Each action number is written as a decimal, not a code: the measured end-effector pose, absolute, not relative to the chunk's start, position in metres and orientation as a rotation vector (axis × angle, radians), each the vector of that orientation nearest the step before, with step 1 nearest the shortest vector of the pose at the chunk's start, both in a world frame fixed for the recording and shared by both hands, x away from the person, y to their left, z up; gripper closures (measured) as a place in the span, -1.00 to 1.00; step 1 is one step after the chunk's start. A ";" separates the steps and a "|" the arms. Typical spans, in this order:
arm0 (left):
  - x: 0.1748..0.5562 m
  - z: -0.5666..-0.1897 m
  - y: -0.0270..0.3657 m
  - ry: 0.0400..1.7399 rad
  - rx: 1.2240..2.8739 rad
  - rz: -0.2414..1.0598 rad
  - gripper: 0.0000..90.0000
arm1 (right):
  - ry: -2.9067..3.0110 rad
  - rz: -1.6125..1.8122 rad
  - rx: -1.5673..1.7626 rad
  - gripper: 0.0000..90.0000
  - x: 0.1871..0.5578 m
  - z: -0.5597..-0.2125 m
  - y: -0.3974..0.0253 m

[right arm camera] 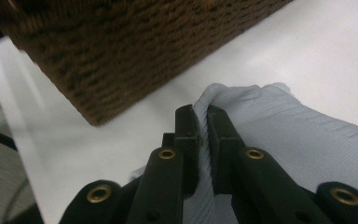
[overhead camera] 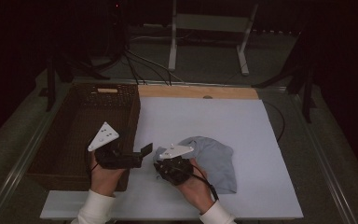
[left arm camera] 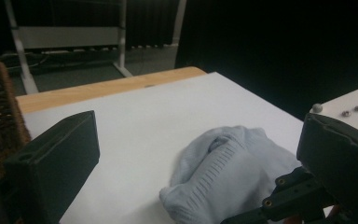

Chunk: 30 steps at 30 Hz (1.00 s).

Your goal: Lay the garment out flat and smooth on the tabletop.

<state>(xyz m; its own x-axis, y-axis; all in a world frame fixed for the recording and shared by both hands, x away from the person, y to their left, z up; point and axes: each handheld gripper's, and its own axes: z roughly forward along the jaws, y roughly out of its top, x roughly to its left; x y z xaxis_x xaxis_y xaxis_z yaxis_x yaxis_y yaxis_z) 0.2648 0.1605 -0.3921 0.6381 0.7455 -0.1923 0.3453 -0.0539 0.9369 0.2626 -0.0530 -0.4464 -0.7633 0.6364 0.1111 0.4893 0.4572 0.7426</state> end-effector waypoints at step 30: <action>0.263 -0.392 0.159 0.907 1.615 0.413 -1.00 | 2.279 1.467 0.990 0.89 0.289 -0.371 -0.105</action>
